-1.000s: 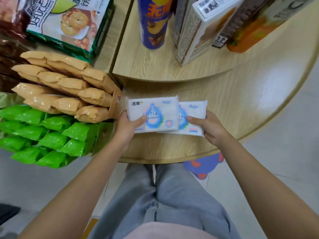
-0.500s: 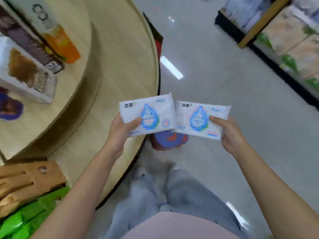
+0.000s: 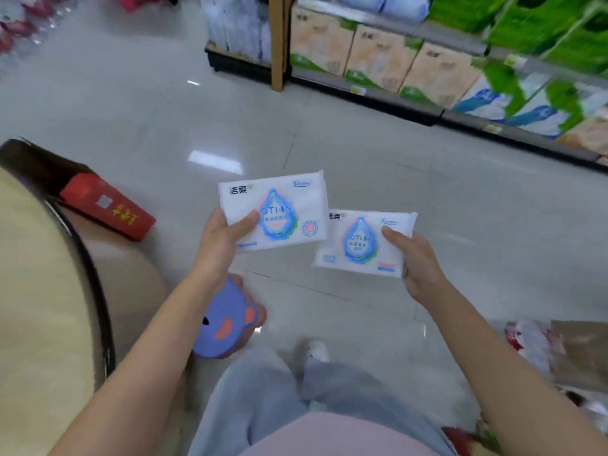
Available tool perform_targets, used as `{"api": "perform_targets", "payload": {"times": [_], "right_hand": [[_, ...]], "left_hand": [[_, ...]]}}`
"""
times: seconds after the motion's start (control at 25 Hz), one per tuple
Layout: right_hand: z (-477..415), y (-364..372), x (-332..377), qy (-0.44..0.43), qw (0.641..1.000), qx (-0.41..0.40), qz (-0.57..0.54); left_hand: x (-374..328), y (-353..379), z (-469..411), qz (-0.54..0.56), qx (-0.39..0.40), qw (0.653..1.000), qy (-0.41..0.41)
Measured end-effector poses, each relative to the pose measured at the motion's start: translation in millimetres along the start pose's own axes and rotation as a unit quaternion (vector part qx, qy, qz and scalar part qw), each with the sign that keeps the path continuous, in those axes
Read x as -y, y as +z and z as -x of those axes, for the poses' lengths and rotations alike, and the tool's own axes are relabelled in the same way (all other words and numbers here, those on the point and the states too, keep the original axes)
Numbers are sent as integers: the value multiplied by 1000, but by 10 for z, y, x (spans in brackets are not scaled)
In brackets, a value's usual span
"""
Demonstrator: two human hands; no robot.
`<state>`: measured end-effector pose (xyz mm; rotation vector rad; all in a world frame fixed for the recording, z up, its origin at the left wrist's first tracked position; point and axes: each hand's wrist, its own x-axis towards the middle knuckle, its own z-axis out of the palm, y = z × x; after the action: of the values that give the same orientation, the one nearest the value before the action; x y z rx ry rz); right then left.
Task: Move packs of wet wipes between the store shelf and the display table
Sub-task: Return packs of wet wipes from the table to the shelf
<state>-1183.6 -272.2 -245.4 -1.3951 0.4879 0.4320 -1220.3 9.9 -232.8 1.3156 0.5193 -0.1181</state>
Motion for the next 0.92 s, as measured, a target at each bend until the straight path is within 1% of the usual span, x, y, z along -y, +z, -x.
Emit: {"api": "perform_targets", "payload": {"times": [0.12,0.2,0.32,0.48,0.68,0.76,0.92], "right_hand": [[-501,-239,537,-29,999,-12,-6],[-872,-263,857,-43,999,-18,-24],[-1492,-202,1274,-55,997,-39,-44],[-2325,-49,1823,-36,994,-78,-75],[-3240,66,2525,-30,989,-100,-101],[-3647,94,2746,-19,989,-103,-106],[-4632,180,3318,-19,990,-101,-98]], "left_hand": [[-23,521,-338,14,6,1000,-21],[-90,700,-626,10,15,999,-29],[-317,871,-1338,-4,15,1000,-26],[-936,1057,-2486,-31,34,999,-10],[-1812,1449,-3838,-62,56,996,20],[-2094,1631,-4363,-54,60,996,28],[-2518,1988,-5341,-40,44,997,45]]}}
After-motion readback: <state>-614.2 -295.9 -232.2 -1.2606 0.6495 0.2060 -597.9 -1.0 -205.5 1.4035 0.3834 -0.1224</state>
